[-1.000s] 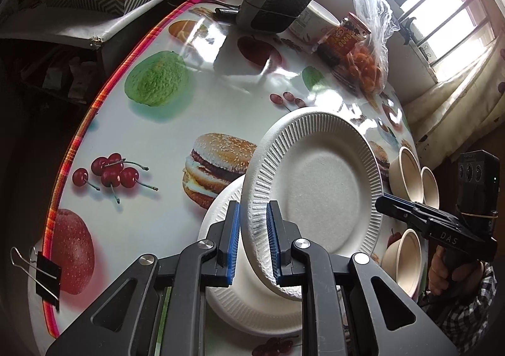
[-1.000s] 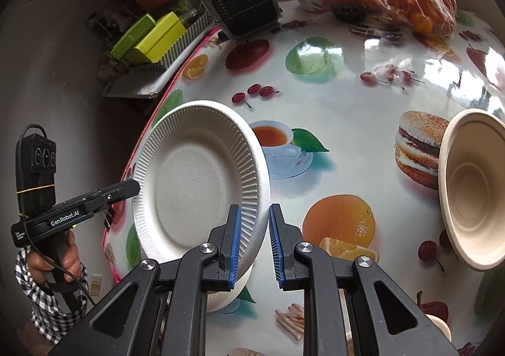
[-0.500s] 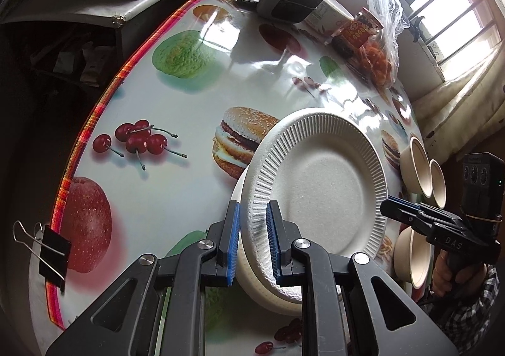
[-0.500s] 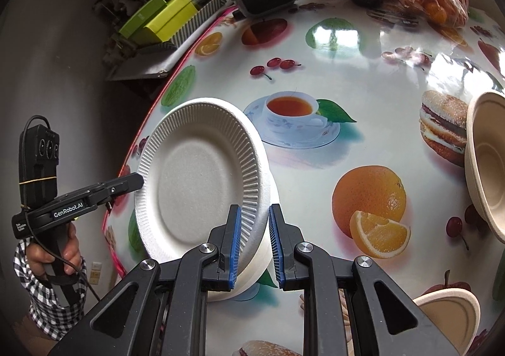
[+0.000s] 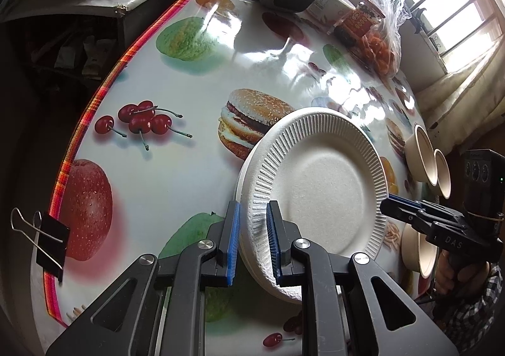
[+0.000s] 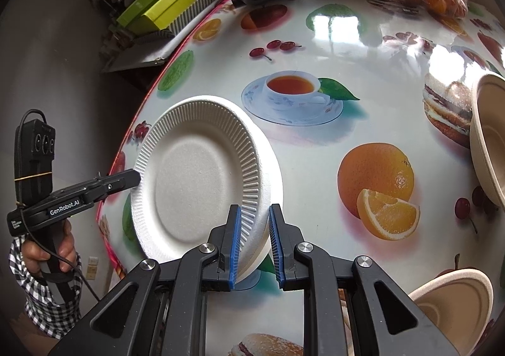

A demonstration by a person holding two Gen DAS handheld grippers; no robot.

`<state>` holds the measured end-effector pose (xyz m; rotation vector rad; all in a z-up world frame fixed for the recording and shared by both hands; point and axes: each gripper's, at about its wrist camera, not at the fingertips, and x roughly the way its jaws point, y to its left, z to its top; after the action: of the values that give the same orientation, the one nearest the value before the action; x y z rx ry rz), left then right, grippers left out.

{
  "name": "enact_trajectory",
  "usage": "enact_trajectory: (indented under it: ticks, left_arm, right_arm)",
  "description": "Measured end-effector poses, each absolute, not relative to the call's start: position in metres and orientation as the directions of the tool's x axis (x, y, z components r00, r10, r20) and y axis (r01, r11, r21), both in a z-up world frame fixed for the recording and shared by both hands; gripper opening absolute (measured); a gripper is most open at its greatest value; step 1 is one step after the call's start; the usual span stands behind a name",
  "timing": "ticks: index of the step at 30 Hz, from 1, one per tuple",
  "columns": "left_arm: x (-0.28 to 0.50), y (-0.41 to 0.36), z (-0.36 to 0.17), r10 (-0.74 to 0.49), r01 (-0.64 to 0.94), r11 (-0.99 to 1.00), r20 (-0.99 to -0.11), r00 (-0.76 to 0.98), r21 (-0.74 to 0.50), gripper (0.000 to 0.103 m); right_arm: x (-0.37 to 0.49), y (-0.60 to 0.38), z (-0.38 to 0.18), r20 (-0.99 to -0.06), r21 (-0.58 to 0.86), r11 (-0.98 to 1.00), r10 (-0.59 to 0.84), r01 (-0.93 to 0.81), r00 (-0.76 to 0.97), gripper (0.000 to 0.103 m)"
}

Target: Organize plates and bowls

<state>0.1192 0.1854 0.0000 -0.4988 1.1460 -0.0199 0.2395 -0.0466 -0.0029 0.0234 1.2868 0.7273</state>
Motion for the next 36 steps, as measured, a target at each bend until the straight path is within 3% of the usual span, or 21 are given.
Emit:
enact_trajectory:
  ticks: [36]
  left_arm:
    - [0.1185, 0.1849, -0.0040, -0.253, -0.244, 0.897, -0.880, 0.401, -0.369, 0.019]
  right_arm:
    - [0.2355, -0.0473, -0.0041, -0.870, 0.371, 0.799, 0.477, -0.473, 0.122, 0.018]
